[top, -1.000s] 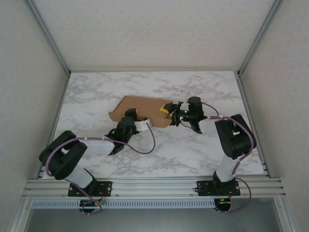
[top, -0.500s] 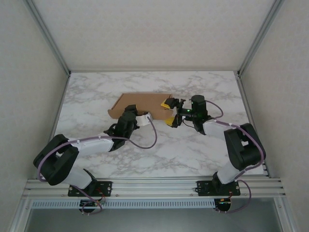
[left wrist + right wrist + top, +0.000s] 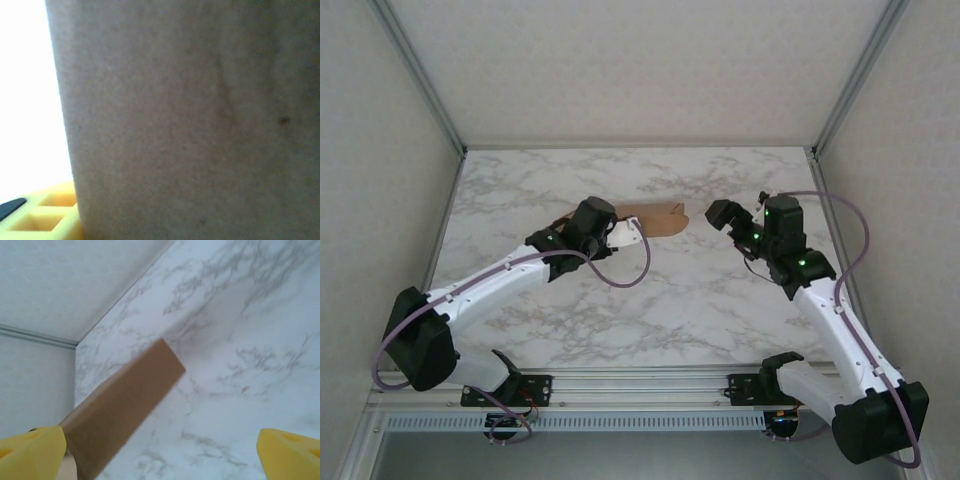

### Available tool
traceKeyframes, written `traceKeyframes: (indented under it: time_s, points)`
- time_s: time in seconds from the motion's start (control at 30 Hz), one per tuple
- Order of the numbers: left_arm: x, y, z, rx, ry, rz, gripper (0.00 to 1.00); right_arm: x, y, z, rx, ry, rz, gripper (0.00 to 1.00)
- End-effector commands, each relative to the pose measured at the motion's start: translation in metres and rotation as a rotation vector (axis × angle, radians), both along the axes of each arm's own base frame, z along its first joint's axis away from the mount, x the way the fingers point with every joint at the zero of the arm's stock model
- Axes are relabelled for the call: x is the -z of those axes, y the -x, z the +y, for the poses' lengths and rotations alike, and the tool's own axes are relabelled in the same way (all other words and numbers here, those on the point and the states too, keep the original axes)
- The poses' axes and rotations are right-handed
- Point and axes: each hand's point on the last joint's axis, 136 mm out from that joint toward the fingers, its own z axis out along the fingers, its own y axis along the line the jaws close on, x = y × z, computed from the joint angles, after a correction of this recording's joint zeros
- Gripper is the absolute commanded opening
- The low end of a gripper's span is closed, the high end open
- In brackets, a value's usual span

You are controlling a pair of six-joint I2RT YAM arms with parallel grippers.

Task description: Fold the paper box

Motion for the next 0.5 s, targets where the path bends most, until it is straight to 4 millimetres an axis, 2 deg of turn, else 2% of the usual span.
traceKeyframes:
  time_s: [0.0, 0.07, 0.13, 0.2, 0.3, 0.37, 0.47]
  points:
    - [0.016, 0.037, 0.002, 0.012, -0.094, 0.215, 0.44, 0.014, -0.010, -0.009, -0.036, 0.186, 0.025, 0.96]
    - [0.020, 0.048, -0.001, 0.030, -0.162, 0.264, 0.44, 0.023, -0.025, -0.003, -0.045, 0.192, 0.050, 0.95]
    - [0.024, 0.058, -0.003, 0.041, -0.218, 0.298, 0.45, 0.035, -0.045, 0.014, -0.110, 0.177, 0.085, 0.93]
    - [0.026, 0.065, -0.007, 0.054, -0.237, 0.332, 0.45, 0.043, -0.066, 0.040, -0.233, 0.150, 0.117, 0.87]
    - [0.028, 0.070, -0.008, 0.064, -0.248, 0.359, 0.46, 0.061, -0.087, 0.070, -0.382, 0.103, 0.192, 0.64]
    - [0.030, 0.071, -0.008, 0.062, -0.250, 0.377, 0.47, 0.077, -0.093, 0.086, -0.446, 0.056, 0.256, 0.42]
    - [0.029, 0.075, -0.016, 0.081, -0.223, 0.408, 0.49, 0.096, -0.088, 0.119, -0.584, 0.027, 0.307, 0.32]
